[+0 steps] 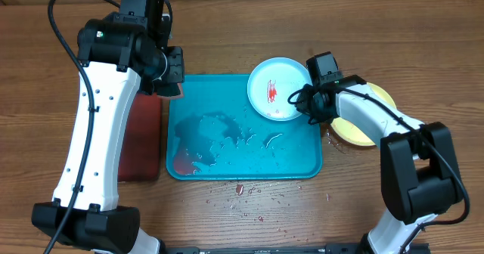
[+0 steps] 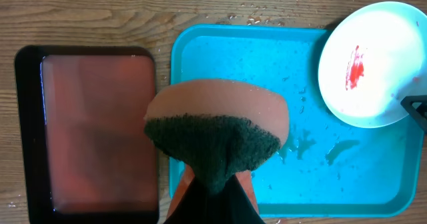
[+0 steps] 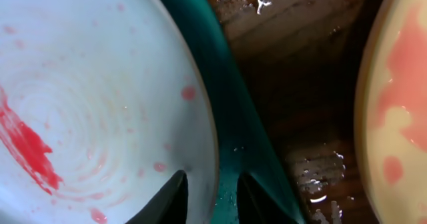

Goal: Clean dirty plates on tray and stack at the side
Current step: 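Grasp the light-blue plate rim with right gripper and pull it center, then scrub the light-blue plate with the sponge in left gripper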

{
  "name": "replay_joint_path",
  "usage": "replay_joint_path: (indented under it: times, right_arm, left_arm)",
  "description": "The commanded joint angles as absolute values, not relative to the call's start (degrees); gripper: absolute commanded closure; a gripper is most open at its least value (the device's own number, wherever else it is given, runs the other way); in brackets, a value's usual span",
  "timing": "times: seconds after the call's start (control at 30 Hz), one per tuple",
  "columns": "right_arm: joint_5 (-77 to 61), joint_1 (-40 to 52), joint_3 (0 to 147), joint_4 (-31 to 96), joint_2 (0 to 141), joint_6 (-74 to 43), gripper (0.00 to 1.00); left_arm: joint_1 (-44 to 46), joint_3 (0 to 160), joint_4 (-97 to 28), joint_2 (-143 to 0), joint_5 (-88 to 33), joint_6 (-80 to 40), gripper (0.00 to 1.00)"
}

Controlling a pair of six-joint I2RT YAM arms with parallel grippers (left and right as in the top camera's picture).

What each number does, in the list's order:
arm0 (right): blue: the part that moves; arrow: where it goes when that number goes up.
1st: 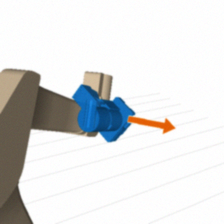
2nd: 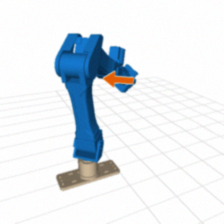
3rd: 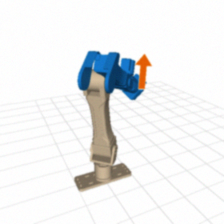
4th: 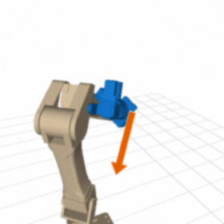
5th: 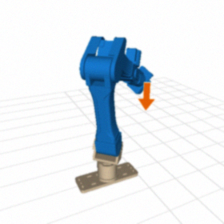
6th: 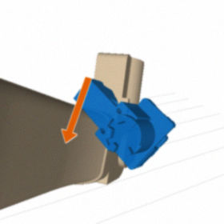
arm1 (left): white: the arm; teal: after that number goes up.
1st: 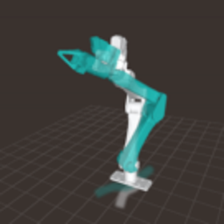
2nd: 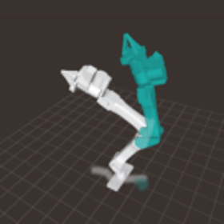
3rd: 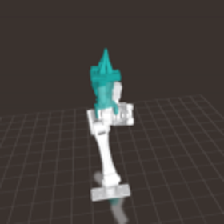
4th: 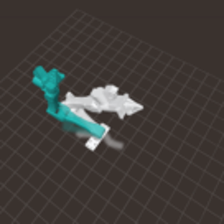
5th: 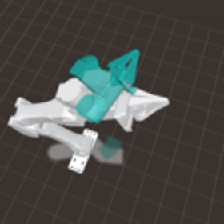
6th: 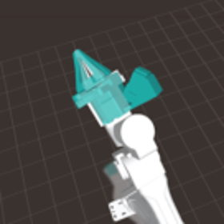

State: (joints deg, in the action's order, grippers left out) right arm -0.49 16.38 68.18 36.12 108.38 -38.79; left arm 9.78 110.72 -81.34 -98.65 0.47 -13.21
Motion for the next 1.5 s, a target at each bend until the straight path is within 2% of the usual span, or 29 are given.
replay_joint_path:
  times: [0.0,0.33,0.5,0.53,0.73,0.8,0.9,1.03,1.17,1.23,1.27,1.3,1.47]
  right_arm:
    - [-1.61,17.72,68.1,36.53,108.95,-39.0,0.77]
    - [-4.45,26.2,68.1,46.7,108.95,-37.26,0.91]
    - [-7.68,30.33,68.42,49.56,108.88,-37.01,0.93]
    - [-7.68,30.76,68.93,50.13,108.88,-36.45,0.89]
    - [-7.49,29.82,73.1,51.31,108.88,-21.61,0.48]
    - [-6.44,28.99,73.25,49.23,108.88,-17.23,0.43]
    - [-4.1,27.59,73.23,45.08,109.36,-12.34,0.43]
    - [-4.14,26.48,73.19,39.79,111.39,-6.87,0.46]
    - [-4.54,26.5,73.19,37.74,113.93,-5.93,0.54]
    - [-5.19,26.5,73.19,37.8,114.87,-5.96,0.62]
    - [-5.21,26.5,73.19,37.95,114.89,-5.98,0.72]
    - [-5.19,26.5,73.19,37.98,114.89,-6.22,0.77]
    - [-5.23,26.5,73.19,38.37,114.89,-13.23,0.96]
  left_arm:
    - [10.17,110.72,-81.12,-99.0,0.03,-13.76,0.96]
    - [10.17,110.72,-81.12,-99.0,0.21,-13.76,0.96]
    - [10.17,110.72,-81.1,-99.0,0.21,-13.76,0.96]
    - [10.17,110.72,-81.1,-99.0,0.21,-13.76,0.96]
    - [10.17,110.72,-81.1,-99.0,0.21,-13.74,0.96]
    - [10.17,110.72,-81.03,-99.0,0.21,-13.74,0.96]
    - [10.17,110.72,-80.75,-99.0,0.19,-13.76,0.96]
    - [10.17,110.72,-80.53,-99.0,0.21,-13.76,0.96]
    - [10.17,110.72,-80.53,-99.0,0.21,-13.76,0.96]
    - [10.17,110.72,-80.51,-99.0,0.21,-13.76,0.96]
    - [10.17,110.72,-80.51,-99.0,0.21,-13.76,0.96]
    - [10.17,110.72,-80.49,-99.0,0.21,-13.76,0.96]
    - [10.17,110.72,-80.25,-99.11,0.1,-13.78,0.96]
